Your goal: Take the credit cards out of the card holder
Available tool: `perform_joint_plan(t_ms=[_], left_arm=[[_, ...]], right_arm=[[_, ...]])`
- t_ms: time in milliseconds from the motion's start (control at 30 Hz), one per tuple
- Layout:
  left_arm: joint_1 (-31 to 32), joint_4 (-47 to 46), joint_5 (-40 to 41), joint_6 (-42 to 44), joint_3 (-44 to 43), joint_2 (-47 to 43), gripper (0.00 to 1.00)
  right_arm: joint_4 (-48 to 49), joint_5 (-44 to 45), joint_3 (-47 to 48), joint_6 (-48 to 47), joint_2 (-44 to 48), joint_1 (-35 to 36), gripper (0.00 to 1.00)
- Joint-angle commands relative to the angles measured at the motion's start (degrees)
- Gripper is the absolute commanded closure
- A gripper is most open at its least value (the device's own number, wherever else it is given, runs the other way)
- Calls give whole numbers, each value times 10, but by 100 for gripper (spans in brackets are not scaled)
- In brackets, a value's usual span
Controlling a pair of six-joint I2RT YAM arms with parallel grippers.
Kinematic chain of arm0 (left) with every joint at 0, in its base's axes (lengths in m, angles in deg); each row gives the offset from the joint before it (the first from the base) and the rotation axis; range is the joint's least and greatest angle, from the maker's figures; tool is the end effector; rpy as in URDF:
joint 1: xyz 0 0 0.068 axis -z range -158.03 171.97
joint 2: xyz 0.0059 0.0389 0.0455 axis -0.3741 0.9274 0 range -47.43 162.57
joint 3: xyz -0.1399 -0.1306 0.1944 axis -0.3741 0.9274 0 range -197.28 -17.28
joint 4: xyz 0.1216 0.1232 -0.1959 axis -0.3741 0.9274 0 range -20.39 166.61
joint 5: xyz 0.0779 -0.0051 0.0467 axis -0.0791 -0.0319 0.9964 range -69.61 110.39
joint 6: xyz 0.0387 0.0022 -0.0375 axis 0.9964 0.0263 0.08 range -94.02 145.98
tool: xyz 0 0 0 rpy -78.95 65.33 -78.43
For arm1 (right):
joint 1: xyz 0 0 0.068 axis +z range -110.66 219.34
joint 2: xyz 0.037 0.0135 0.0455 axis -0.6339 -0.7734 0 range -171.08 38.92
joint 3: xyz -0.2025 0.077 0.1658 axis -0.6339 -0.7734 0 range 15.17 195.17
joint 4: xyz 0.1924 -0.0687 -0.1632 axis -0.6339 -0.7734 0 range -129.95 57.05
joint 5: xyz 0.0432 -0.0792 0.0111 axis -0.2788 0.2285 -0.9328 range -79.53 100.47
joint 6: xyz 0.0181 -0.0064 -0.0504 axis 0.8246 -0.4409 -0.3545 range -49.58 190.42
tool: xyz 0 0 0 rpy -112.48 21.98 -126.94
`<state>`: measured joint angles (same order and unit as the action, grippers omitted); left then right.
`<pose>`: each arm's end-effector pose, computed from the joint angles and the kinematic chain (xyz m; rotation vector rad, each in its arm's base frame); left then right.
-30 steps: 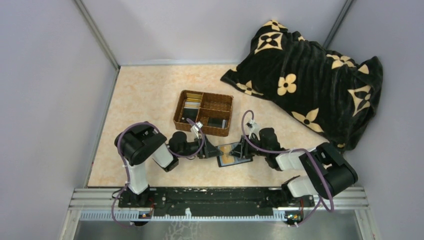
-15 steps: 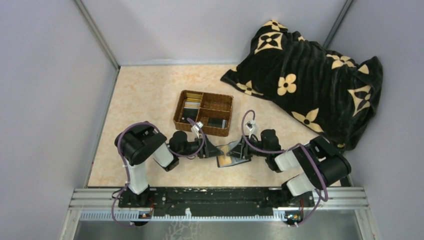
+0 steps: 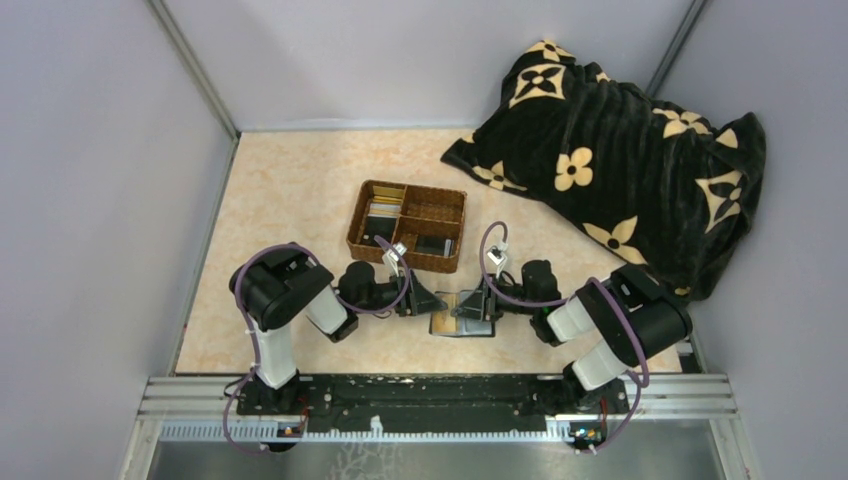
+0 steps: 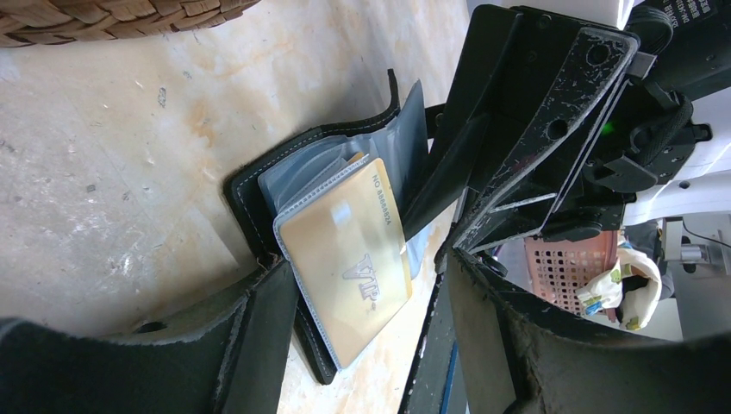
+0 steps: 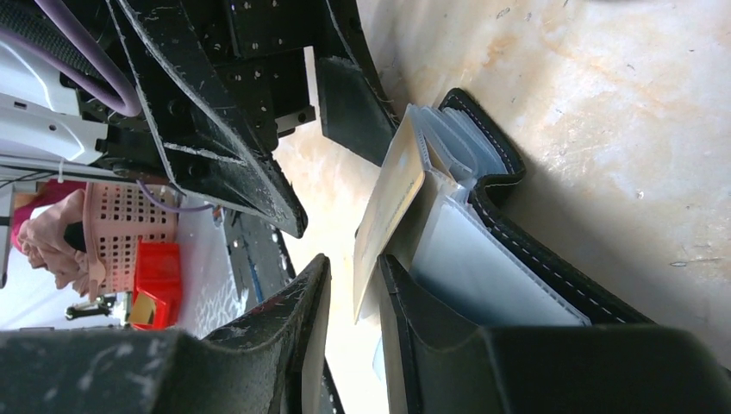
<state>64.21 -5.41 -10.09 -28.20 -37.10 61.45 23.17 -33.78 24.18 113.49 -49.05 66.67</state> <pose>0.1885 -0.1956 0.0939 0.2238 2.1149 -1.5885 0.1735 0.1177 0.1098 -0.2761 2.1727 1.5119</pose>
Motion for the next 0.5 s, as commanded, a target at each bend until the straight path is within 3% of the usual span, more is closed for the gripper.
perform_joint_plan(t_ms=[0, 467], left_arm=[[7, 11, 1, 15, -13, 17, 31], [7, 14, -2, 16, -16, 16, 30]], right_arm=[[11, -15, 6, -27, -12, 6, 73], [-51, 9, 31, -57, -16, 8, 73]])
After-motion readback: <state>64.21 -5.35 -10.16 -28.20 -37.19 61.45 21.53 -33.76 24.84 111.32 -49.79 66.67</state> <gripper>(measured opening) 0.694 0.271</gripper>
